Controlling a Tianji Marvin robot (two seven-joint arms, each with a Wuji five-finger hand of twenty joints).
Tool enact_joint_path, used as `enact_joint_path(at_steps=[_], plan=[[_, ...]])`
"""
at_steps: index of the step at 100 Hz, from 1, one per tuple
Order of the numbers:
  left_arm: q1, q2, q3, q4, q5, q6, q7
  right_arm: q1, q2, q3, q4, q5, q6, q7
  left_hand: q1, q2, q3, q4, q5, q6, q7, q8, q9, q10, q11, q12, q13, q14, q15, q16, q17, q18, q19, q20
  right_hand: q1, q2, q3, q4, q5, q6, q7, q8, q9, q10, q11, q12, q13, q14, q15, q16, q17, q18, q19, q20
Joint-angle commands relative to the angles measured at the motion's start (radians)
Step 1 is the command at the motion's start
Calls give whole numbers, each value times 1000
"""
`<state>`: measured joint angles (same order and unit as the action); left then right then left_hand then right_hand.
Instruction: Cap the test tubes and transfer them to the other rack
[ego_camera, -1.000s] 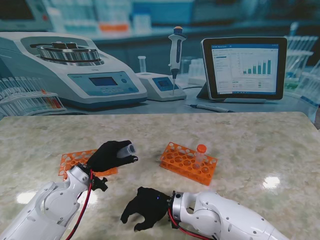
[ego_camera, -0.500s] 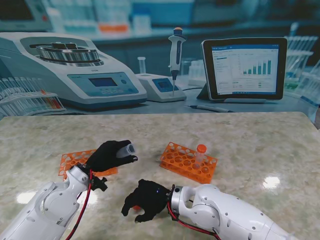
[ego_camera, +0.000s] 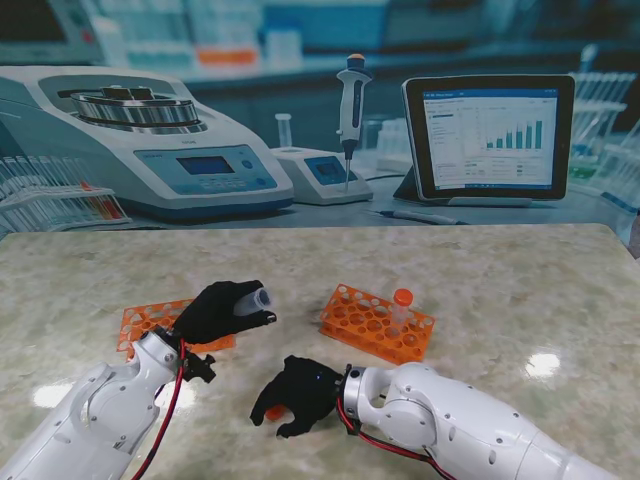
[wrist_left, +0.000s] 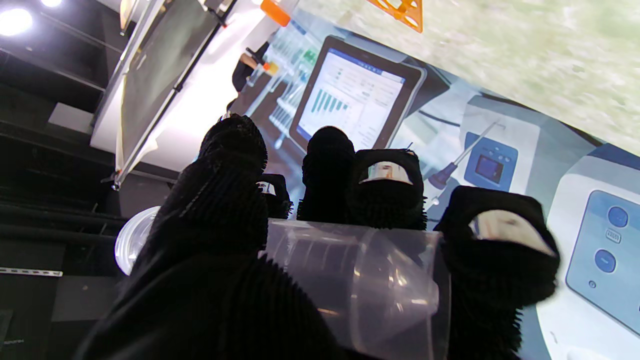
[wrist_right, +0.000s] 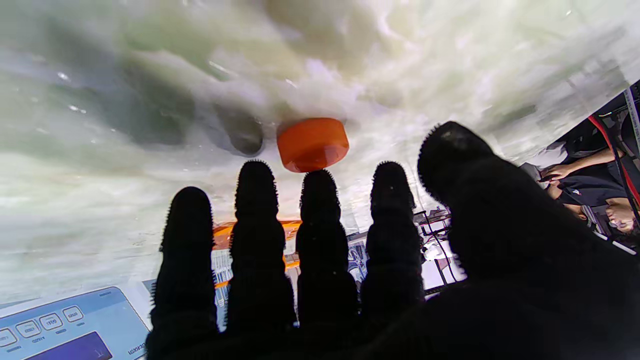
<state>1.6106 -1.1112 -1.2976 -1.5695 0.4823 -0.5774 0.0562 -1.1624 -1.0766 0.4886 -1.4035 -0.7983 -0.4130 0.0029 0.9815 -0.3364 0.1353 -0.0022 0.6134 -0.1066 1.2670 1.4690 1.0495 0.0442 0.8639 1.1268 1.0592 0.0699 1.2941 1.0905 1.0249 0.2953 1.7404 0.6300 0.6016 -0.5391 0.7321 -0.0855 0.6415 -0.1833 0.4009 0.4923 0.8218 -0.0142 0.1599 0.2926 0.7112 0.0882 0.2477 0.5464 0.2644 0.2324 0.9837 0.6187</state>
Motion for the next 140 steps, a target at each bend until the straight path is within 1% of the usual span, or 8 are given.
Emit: enact_joint_path(at_steps=[1, 29, 61, 102, 113, 118, 124, 140], plan=[[1, 1, 2, -6, 1, 2, -3, -1, -4, -6, 10, 3, 3, 3, 9, 50, -5, -10, 16, -56, 81, 57, 15, -29, 6, -1, 20, -26, 11, -10, 44, -56, 138, -23, -4, 1, 1, 5, -37, -9, 5, -11, 13, -29, 26, 36, -22, -6, 38, 25, -12, -23, 14, 18], [1, 1, 3, -7, 3, 2, -2, -4, 4, -3, 10, -19, 7, 6, 9, 50, -6, -9, 16, -56, 81, 56, 15, -29, 5, -1, 19, -25, 8, -13, 44, -54, 135, -26, 1, -14, 20, 2, 10, -10, 37, -1, 27, -20, 72, 146, -4, -22, 77, 78, -5, -26, 22, 23], [-3, 2, 8, -6, 3, 3, -6, -29, 23, 37, -6, -49, 11, 35, 9, 50, -6, -9, 17, -58, 81, 55, 14, -31, 4, -3, 19, -23, 3, -16, 43, -51, 129, -31, 6, -13, 24, 1, 28, -8, 41, 10, 33, -27, 76, 178, 0, -34, 95, 102, -3, -29, 27, 25], [-6, 2, 14, -5, 6, 2, -7, -97, 52, 140, -67, -115, 5, 94, 9, 50, -6, -9, 16, -59, 80, 54, 14, -32, 1, -5, 18, -23, 1, -18, 41, -49, 126, -34, 5, -9, 20, 1, 27, 3, 34, 17, 33, -29, 71, 189, 2, -50, 92, 110, -3, -34, 28, 25], [-7, 2, 15, -6, 7, 3, -7, -107, 52, 155, -70, -117, 4, 93, 8, 50, -6, -9, 16, -59, 81, 54, 14, -33, 2, -5, 18, -23, 1, -18, 41, -48, 126, -35, -5, -8, 16, 0, 3, 32, 19, 14, 30, 4, 74, 195, 0, -44, 92, 112, -8, -31, 26, 25], [-7, 2, 16, -6, 6, 4, -7, -109, 51, 157, -70, -117, 4, 88, 9, 50, -6, -9, 16, -59, 81, 54, 14, -33, 2, -5, 18, -22, 0, -18, 41, -48, 126, -35, -17, -11, 17, 1, -1, 56, 11, 15, 23, 19, 99, 222, 0, -39, 98, 119, -10, -29, 28, 28], [-7, 2, 17, -6, 7, 4, -7, -110, 50, 160, -71, -118, 5, 82, 9, 50, -5, -9, 16, -59, 81, 54, 14, -33, 2, -5, 18, -22, 0, -19, 41, -48, 126, -35, -34, -13, 15, -1, -9, 89, 1, 18, 13, 27, 120, 254, -2, -34, 107, 129, -12, -31, 31, 33], [-6, 2, 16, -8, 7, 5, -6, -101, 49, 153, -73, -153, 17, 61, 9, 50, -6, -9, 16, -58, 80, 54, 12, -32, 1, -5, 17, -22, -1, -19, 40, -48, 125, -36, -68, -25, 11, -4, -7, 109, 2, 44, 3, 36, 145, 302, 3, -31, 145, 160, -6, -34, 46, 50]])
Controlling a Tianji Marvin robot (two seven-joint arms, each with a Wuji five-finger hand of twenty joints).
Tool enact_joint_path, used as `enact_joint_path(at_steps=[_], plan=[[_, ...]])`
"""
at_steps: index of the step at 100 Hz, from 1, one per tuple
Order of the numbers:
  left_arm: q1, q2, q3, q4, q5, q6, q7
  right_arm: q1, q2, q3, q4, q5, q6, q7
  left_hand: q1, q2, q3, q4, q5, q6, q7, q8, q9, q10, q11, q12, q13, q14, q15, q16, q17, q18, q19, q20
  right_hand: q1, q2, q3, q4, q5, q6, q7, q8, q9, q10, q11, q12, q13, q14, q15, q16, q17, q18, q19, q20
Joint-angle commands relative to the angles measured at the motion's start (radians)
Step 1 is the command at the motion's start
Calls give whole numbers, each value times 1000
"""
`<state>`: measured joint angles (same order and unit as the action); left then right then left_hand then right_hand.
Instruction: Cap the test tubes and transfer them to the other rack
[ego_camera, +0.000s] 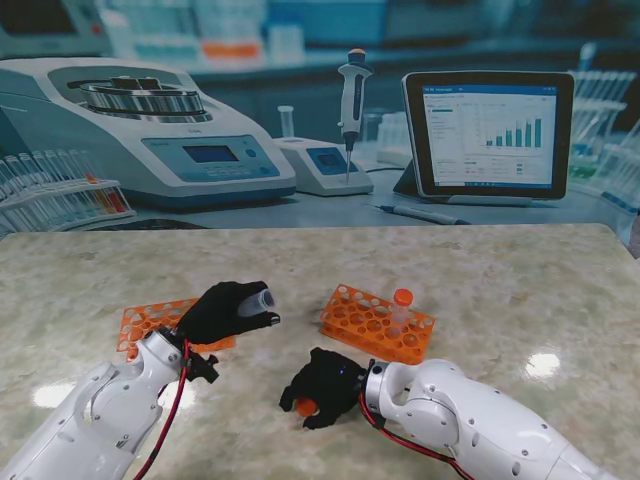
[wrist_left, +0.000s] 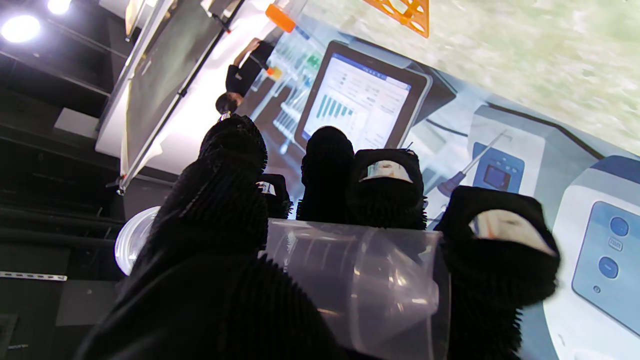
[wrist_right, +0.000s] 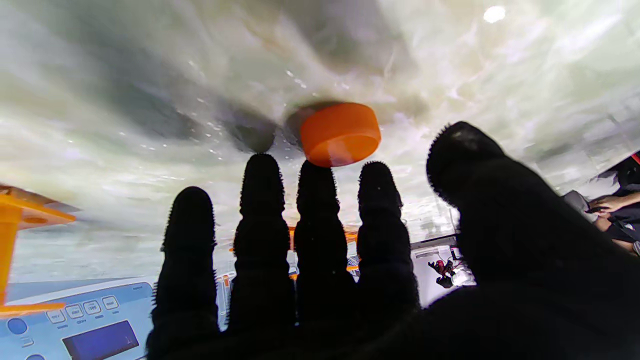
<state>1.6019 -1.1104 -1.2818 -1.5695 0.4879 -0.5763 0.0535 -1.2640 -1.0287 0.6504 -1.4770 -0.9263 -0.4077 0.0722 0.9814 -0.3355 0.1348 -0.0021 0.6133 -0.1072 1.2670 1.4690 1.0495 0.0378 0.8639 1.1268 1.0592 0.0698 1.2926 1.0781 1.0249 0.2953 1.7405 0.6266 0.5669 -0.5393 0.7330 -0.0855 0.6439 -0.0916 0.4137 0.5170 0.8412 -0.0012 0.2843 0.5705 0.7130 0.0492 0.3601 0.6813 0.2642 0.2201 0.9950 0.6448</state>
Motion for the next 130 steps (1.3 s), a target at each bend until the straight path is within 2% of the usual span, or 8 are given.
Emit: enact_joint_path(at_steps=[1, 58, 87, 113, 130], plan=[[3, 1, 0, -8, 1, 4, -4, 1, 1, -10, 1, -28, 13, -11, 10, 50, -5, -9, 16, -57, 80, 54, 12, -26, 1, -5, 17, -22, 0, -7, 40, -48, 125, -33, -34, -26, 10, -4, -8, 18, -10, 21, -16, 23, 21, 26, 3, 8, 35, 27, -5, -21, 36, 24], [4, 1, 0, -11, 1, 7, -3, 31, -8, -66, 60, -83, 55, -125, 11, 49, -5, -9, 16, -57, 80, 53, 11, -27, 0, -6, 16, -20, -4, -9, 38, -47, 123, -34, -26, -150, 77, -16, 54, 8, 54, 147, 23, 19, 102, 107, 96, 6, 142, 101, 91, -33, 104, 60], [3, 1, 2, -11, 1, 6, -4, 38, -12, -85, 87, -81, 56, -160, 9, 49, -6, -10, 15, -58, 80, 53, 11, -28, -1, -6, 16, -20, -6, -10, 38, -47, 123, -34, 34, -178, 118, -9, 83, -7, 85, 190, 52, 18, 136, 129, 159, -4, 175, 129, 154, -35, 130, 61], [3, 1, 3, -11, 2, 7, -3, 45, -13, -102, 104, -90, 63, -181, 9, 49, -6, -10, 15, -59, 80, 53, 11, -28, -1, -7, 16, -20, -6, -10, 36, -46, 122, -35, 53, -195, 143, -10, 103, -21, 106, 221, 75, 13, 169, 150, 194, -14, 207, 161, 193, -40, 151, 62], [3, 1, 3, -11, 2, 6, -2, 45, -15, -108, 112, -93, 72, -203, 10, 49, -5, -10, 16, -59, 80, 53, 11, -28, -1, -7, 16, -20, -6, -10, 36, -46, 121, -35, 91, -213, 145, -50, 110, -40, 131, 229, 93, 10, 187, 163, 217, -17, 224, 180, 218, -44, 164, 60]])
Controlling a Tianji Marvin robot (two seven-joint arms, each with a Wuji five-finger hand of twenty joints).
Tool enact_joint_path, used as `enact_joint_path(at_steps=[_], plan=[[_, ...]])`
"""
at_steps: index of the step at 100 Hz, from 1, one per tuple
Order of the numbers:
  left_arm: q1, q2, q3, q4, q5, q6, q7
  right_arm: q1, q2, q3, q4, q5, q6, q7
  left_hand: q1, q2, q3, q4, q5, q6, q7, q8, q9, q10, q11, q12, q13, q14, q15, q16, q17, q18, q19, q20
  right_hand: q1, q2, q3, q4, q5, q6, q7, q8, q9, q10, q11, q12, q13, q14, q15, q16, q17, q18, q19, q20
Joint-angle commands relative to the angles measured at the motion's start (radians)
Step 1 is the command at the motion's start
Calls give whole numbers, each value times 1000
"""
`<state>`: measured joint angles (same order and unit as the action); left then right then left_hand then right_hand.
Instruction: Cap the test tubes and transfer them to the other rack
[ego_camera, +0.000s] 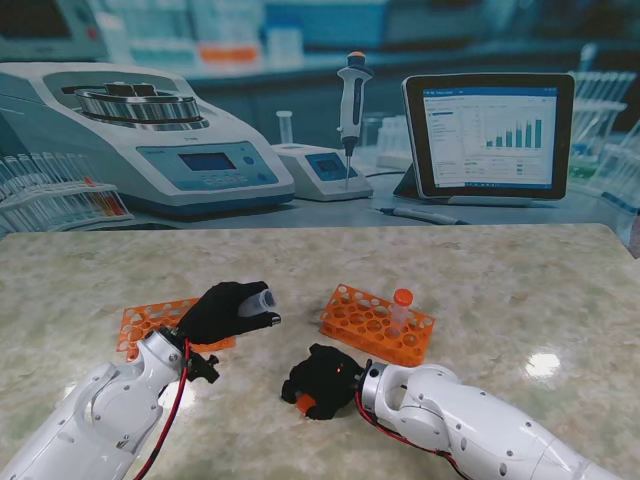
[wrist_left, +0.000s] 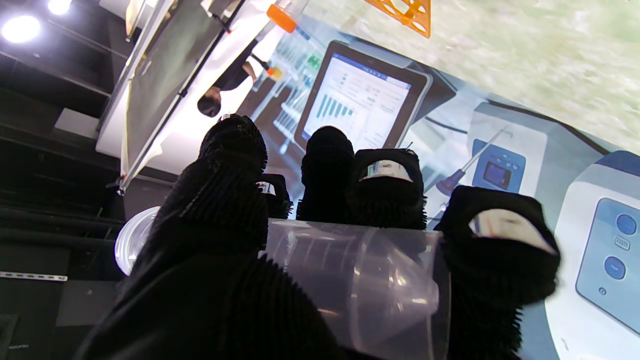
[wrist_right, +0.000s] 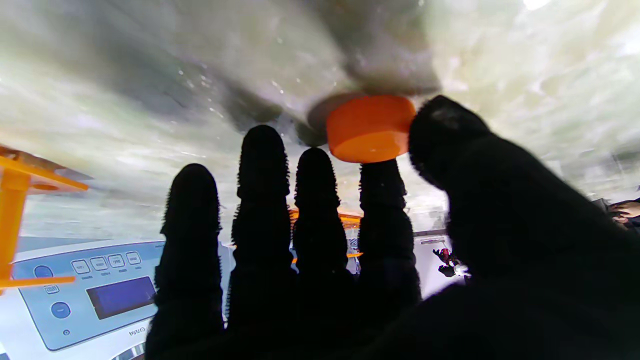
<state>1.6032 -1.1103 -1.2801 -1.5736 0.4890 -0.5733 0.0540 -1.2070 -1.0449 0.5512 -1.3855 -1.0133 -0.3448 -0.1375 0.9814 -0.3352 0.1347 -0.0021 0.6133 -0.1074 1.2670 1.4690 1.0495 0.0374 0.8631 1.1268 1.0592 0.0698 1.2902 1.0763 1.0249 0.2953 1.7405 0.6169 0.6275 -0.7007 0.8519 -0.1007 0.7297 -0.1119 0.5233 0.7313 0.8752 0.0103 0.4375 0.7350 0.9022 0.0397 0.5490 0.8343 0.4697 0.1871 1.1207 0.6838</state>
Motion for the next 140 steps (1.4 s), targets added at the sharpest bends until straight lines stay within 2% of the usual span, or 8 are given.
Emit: enact_joint_path(at_steps=[1, 17, 48, 64, 68, 86, 115, 140], plan=[[2, 1, 1, -7, 1, 3, -3, -12, 1, -9, 21, -7, 9, 6, 10, 49, -5, -10, 16, -58, 80, 53, 11, -28, -1, -7, 16, -20, -3, -8, 36, -46, 121, -25, 32, -52, 26, -37, 24, -21, 23, 15, 60, -3, 34, -1, 29, -7, 35, 28, 14, -10, 39, 21], [1, 1, 2, -6, 1, 4, -3, -11, 0, -15, 31, -8, 16, -6, 9, 49, -6, -10, 15, -58, 80, 53, 11, -28, -1, -7, 16, -19, -4, -8, 35, -45, 120, -26, 58, -62, 34, -66, 19, -34, 83, -27, 76, -4, 31, 82, 48, -12, 46, 46, 37, -14, 52, 17], [-1, 1, 4, -6, 1, 6, -4, -20, 1, -6, 37, -8, 17, -12, 9, 49, -5, -10, 15, -59, 80, 53, 11, -29, -2, -8, 15, -19, -7, -10, 33, -45, 118, -26, 61, -55, 34, -69, 14, -33, 89, -37, 80, -3, 36, 92, 68, -15, 47, 47, 73, -26, 50, 6], [-1, 1, 4, -5, 2, 5, -4, -28, 2, 4, 34, -16, 16, -19, 9, 50, -6, -10, 15, -60, 80, 53, 11, -30, -3, -8, 15, -19, -8, -10, 32, -44, 117, -27, 41, -42, 40, -49, 8, -22, 59, -49, 61, 2, 14, 48, 53, -13, 25, 39, 70, -34, 37, -9], [-1, 1, 4, -6, 3, 5, -4, -31, 3, 10, 30, -19, 15, -19, 9, 49, -6, -10, 15, -60, 80, 53, 11, -30, -3, -8, 15, -19, -8, -10, 31, -44, 116, -27, 35, -37, 40, -42, 8, -17, 42, -39, 56, 5, 26, 4, 50, -13, 23, 37, 68, -35, 36, -14], [0, 1, 3, -6, 4, 5, -2, -52, 11, 44, 1, -44, 10, -6, 9, 49, -6, -10, 15, -60, 80, 53, 10, -30, -3, -9, 14, -19, -10, -11, 30, -43, 114, -27, -5, -15, 36, -3, 2, -7, 0, -36, 40, 8, 22, -11, 37, -14, 17, 34, 45, -29, 34, -11], [-2, 1, 4, -5, 4, 5, -4, -63, 13, 64, -10, -54, 5, -3, 10, 49, -5, -10, 15, -59, 80, 52, 8, -31, -5, -9, 14, -18, -14, -12, 27, -41, 111, -28, -45, -4, 0, 2, -61, 33, -113, -83, 21, 3, -10, -42, 17, -17, 14, 27, 30, -29, 34, -3], [-2, 1, 4, -5, 4, 5, -4, -73, 15, 81, -17, -59, 14, 6, 10, 49, -6, -10, 15, -60, 80, 53, 9, -31, -5, -10, 14, -17, -15, -13, 26, -40, 109, -29, -80, -1, -23, -2, -80, 50, -146, -120, 9, 9, -24, -56, 8, -16, 13, 24, 23, -28, 31, -2]])
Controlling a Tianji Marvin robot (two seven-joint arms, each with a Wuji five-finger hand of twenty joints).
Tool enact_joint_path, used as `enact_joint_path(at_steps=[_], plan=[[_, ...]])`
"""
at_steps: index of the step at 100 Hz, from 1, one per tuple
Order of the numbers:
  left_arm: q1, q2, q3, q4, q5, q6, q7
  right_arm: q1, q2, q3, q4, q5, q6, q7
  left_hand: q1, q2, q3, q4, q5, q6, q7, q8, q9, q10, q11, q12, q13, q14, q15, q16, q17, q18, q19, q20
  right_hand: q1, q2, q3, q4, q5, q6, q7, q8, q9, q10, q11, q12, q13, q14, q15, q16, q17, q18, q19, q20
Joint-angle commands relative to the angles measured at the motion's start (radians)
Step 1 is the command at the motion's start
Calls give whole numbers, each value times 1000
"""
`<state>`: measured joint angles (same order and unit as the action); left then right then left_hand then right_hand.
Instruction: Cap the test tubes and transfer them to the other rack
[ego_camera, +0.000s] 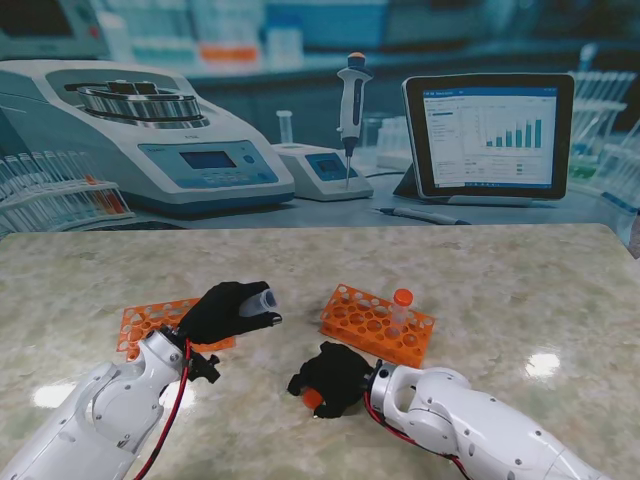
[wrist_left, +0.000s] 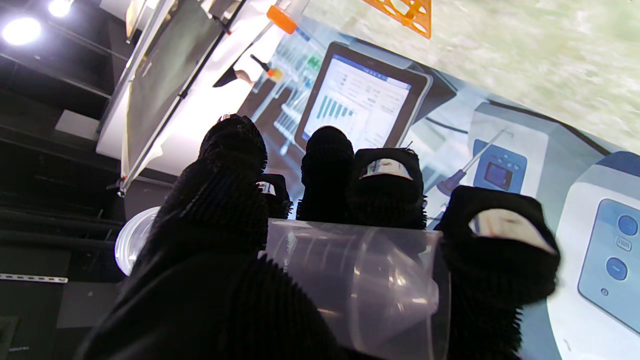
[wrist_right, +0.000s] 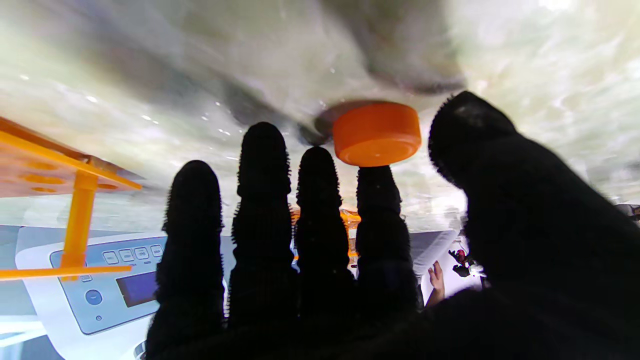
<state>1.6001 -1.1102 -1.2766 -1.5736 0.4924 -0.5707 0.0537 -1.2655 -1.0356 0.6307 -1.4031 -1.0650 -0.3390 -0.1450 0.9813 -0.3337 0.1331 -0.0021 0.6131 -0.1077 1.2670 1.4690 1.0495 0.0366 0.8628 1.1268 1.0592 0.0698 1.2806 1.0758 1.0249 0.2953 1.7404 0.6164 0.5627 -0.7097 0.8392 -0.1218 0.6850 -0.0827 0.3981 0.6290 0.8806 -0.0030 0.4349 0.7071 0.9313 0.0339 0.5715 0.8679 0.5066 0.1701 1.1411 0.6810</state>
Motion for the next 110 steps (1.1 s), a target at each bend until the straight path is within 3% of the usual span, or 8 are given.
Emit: enact_joint_path(at_steps=[1, 31, 76, 91, 95, 110], plan=[[1, 1, 0, -5, 1, 3, -4, -15, 6, 3, 0, -8, 9, 15, 9, 48, -4, -10, 15, -60, 80, 53, 8, -31, -5, -10, 13, -17, -6, -13, 26, -40, 109, -28, -16, 9, -11, 19, -36, 22, -21, -19, 3, 27, -22, -29, -22, -10, -10, -10, -14, -11, 10, 1], [0, 2, 3, -4, -1, 4, -6, -39, 11, 37, -19, -36, 27, 17, 10, 48, -4, -10, 14, -60, 79, 53, 8, -31, -6, -11, 13, -17, -9, -14, 23, -37, 105, -29, -20, 14, -21, 20, 8, 6, 38, 1, 15, 27, -14, -28, -2, -6, -10, -17, 1, 0, 19, 6], [0, 2, 2, -4, 0, 5, -6, -12, 5, -6, 14, -14, 41, -1, 10, 49, -4, -10, 14, -61, 79, 53, 8, -32, -7, -11, 13, -16, -11, -14, 22, -36, 104, -29, 37, 17, 14, 27, 53, -37, 116, 75, 50, 11, 35, 3, 60, -23, 16, 8, 53, -6, 49, 17], [0, 2, 2, -4, 0, 5, -6, -5, 3, -17, 22, -10, 43, -5, 9, 49, -5, -10, 14, -61, 79, 53, 8, -32, -6, -11, 13, -16, -11, -14, 22, -36, 104, -29, 81, -4, 29, -19, 55, -56, 148, 87, 68, 11, 53, 17, 80, -30, 28, 24, 71, -12, 56, 18], [0, 2, 1, -5, -1, 5, -7, -2, 3, -22, 27, -7, 44, -6, 9, 49, -5, -10, 14, -61, 79, 53, 8, -32, -6, -11, 13, -16, -11, -14, 22, -36, 103, -29, 93, -11, 33, -40, 51, -65, 181, 74, 70, 3, 66, 64, 86, -31, 34, 32, 77, -11, 58, 18], [0, 2, 2, -5, -1, 5, -7, 13, 0, -44, 46, 2, 47, -16, 10, 49, -4, -10, 14, -62, 79, 53, 8, -31, -7, -12, 13, -16, -11, -14, 22, -36, 103, -29, 123, -27, 45, -55, 53, -86, 232, 51, 103, 6, 60, 122, 110, -37, 45, 41, 99, -18, 64, 18]])
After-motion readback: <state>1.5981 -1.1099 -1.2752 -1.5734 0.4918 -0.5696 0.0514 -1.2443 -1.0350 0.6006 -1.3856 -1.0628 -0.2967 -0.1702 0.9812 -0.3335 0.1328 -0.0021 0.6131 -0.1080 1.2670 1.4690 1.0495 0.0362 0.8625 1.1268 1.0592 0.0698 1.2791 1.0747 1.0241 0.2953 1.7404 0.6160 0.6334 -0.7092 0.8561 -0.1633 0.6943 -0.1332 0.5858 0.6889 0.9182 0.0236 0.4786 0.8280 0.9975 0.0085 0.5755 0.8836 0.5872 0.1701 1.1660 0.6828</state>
